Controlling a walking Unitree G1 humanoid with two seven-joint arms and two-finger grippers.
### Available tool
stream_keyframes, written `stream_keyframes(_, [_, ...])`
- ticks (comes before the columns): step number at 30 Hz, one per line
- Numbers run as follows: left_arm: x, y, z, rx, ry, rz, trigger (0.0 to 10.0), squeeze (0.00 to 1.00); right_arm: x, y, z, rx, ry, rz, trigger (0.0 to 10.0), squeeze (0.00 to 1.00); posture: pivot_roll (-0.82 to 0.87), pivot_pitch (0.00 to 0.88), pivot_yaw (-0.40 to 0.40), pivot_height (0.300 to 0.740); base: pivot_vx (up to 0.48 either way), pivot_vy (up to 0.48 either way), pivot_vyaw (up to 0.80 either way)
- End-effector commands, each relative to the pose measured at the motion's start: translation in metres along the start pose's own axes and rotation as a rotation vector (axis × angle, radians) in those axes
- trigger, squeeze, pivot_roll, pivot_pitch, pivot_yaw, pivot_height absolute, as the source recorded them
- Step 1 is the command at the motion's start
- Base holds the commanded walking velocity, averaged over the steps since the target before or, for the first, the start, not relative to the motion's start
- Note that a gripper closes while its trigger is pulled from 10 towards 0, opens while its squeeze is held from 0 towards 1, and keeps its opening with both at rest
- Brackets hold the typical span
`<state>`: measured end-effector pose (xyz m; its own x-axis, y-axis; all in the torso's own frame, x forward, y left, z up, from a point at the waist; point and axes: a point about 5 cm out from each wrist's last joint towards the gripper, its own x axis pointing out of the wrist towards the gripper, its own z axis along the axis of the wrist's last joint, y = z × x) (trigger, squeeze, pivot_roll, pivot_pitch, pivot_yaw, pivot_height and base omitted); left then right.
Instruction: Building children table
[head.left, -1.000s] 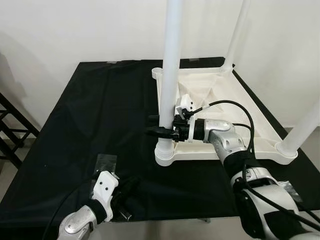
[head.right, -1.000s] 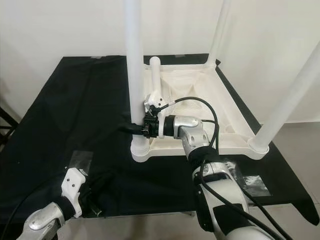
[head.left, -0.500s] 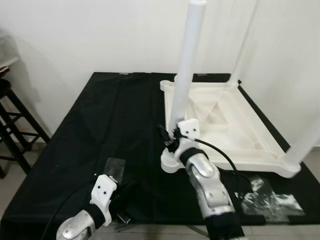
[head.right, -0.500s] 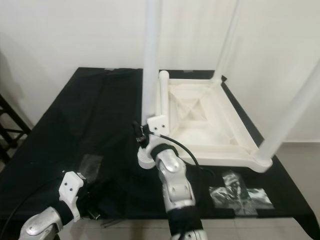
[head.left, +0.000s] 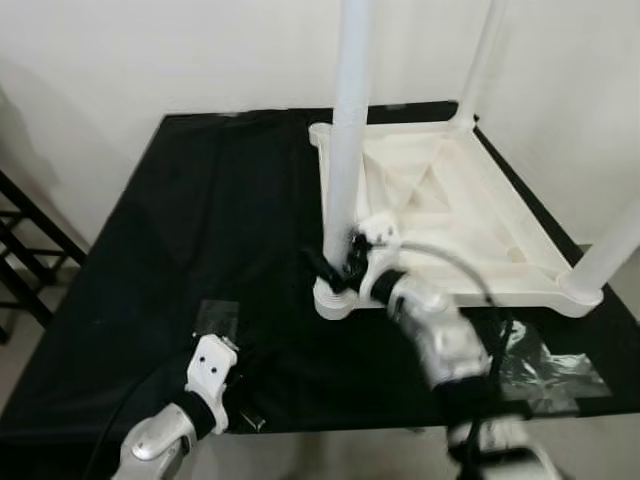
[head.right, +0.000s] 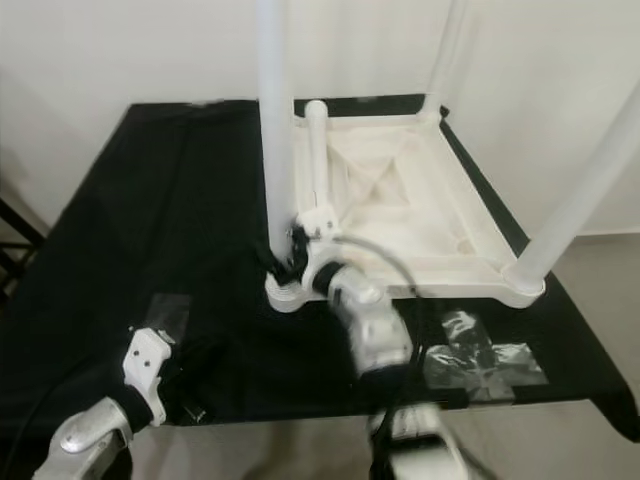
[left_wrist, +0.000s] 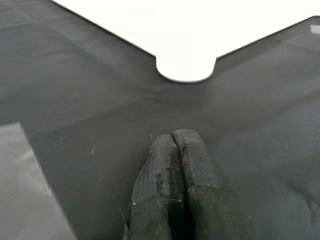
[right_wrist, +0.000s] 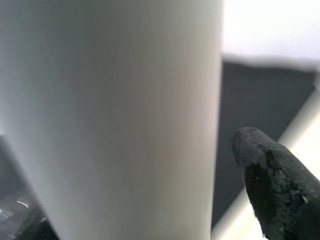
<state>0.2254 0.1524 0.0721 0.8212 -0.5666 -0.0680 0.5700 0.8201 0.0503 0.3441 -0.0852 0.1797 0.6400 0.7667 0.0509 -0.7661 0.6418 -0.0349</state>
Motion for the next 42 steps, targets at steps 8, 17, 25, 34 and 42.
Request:
stream_keyframes(8, [0.000,0.000,-0.006,-0.009,0.028,0.003,10.0,0.00,0.008,-0.006,0.013,-0.027,0.092,0.464,10.0,0.00,0.04,0.029,-0.005,0.740,0.000,0.000,0.00])
stream_keyframes(17, [-0.002,-0.001,-0.006,-0.009,0.028,0.007,10.0,0.00,0.012,-0.013,0.016,0.031,0.114,0.541,0.0,0.00,0.05,0.028,-0.007,0.740,0.000,0.000,0.00])
stream_keyframes(25, [-0.003,-0.003,-0.006,-0.015,0.027,0.004,10.0,0.00,-0.005,-0.027,0.006,0.025,0.050,0.392,0.0,0.00,0.04,0.042,-0.011,0.740,0.000,0.000,0.00])
stream_keyframes(34, [-0.008,-0.005,-0.006,-0.019,0.029,-0.001,10.0,0.00,-0.022,0.033,-0.076,0.170,0.225,-0.447,0.0,0.00,0.03,0.066,-0.015,0.740,0.000,0.000,0.00])
stream_keyframes(42, [-0.007,-0.002,-0.007,-0.016,0.037,-0.009,10.0,0.00,-0.012,0.030,-0.075,0.133,0.220,-0.455,0.0,0.00,0.02,0.057,-0.006,0.740,0.000,0.000,0.00])
